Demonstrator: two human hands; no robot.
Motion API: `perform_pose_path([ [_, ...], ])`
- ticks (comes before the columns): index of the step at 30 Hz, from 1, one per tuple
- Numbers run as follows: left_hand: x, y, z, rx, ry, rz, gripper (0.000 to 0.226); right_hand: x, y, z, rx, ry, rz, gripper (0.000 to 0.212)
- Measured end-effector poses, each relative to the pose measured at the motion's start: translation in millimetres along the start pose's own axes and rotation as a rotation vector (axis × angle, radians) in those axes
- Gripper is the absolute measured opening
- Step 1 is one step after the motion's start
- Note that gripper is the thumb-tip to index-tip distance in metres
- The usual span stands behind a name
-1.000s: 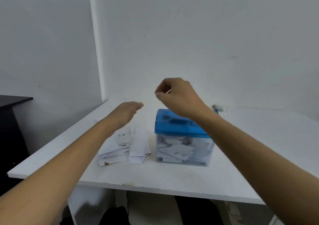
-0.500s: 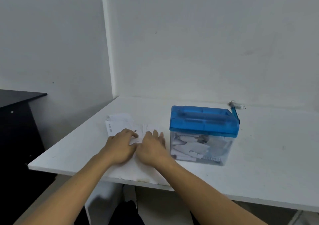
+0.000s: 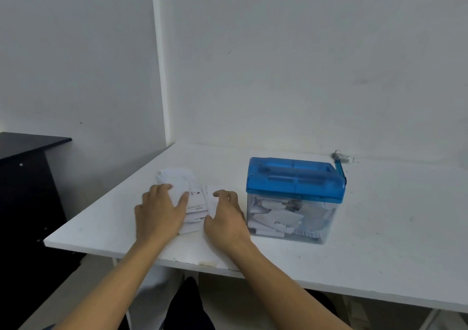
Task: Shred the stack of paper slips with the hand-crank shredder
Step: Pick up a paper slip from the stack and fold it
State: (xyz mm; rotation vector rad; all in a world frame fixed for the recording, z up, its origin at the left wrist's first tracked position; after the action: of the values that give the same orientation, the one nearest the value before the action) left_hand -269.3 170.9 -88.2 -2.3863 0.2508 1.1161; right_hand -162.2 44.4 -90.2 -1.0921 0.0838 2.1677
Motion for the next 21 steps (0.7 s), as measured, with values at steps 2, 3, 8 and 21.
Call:
perform_pose_path([
  [2, 0, -4, 13, -0.181, 0.012, 0.026, 0.061, -2, 1, 0, -0.018, -0.045, -0.011, 0.058],
  [3, 1, -4, 16, -0.203, -0.003, 0.04, 0.061, -3, 2, 0, -0.025, -0.062, -0.017, 0.058],
  [8, -1, -2, 9, -0.157, 0.028, 0.005, 0.059, -10, 3, 1, -0.061, -0.158, -0.057, 0.061],
  [21, 7, 19, -43, -0.077, 0.338, 0.193, 0.052, -15, 6, 7, -0.162, -0.395, -0.129, 0.056],
])
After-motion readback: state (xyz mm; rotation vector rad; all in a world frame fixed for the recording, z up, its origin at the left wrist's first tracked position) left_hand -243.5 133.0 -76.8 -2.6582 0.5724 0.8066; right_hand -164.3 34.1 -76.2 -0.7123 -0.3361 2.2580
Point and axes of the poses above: each hand's wrist, its own y-axis away from the middle knuckle, its own x-axis out of the palm, z = x × y, the point moved 5 cm from there along -y, towards the middle knuckle, and after that the axes turned 4 degrees about -x, right-handed, at the moved point
